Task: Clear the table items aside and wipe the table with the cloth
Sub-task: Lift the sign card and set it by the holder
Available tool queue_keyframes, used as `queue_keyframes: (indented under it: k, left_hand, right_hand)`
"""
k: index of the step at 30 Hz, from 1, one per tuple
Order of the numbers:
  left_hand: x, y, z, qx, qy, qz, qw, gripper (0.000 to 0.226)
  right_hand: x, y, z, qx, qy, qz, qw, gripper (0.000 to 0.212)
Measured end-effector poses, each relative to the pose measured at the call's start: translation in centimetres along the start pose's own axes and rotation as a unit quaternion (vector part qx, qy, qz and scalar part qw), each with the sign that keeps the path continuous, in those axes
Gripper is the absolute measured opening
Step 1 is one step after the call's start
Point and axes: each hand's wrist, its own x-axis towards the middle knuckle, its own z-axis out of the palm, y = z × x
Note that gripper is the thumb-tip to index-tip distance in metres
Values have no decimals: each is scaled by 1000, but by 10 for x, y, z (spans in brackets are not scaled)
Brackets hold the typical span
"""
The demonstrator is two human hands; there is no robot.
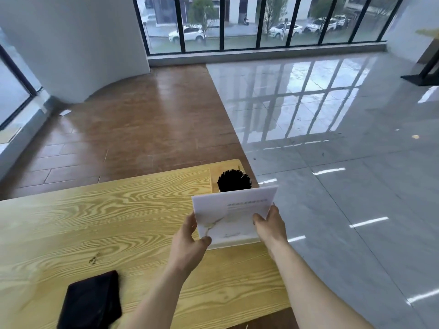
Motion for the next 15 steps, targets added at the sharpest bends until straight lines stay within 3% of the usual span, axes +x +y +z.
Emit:
queue_keyframes:
  k: [4,15]
  left_hand:
    - [-2,-1,-1,28,-8,1,1000,93]
    - [-26,-61,-57,47,24,-26,998,86]
  right_hand:
    - [-3,6,3,2,4,23,1000,79]
    - [-38,44,66,-116,30,90,989,54]
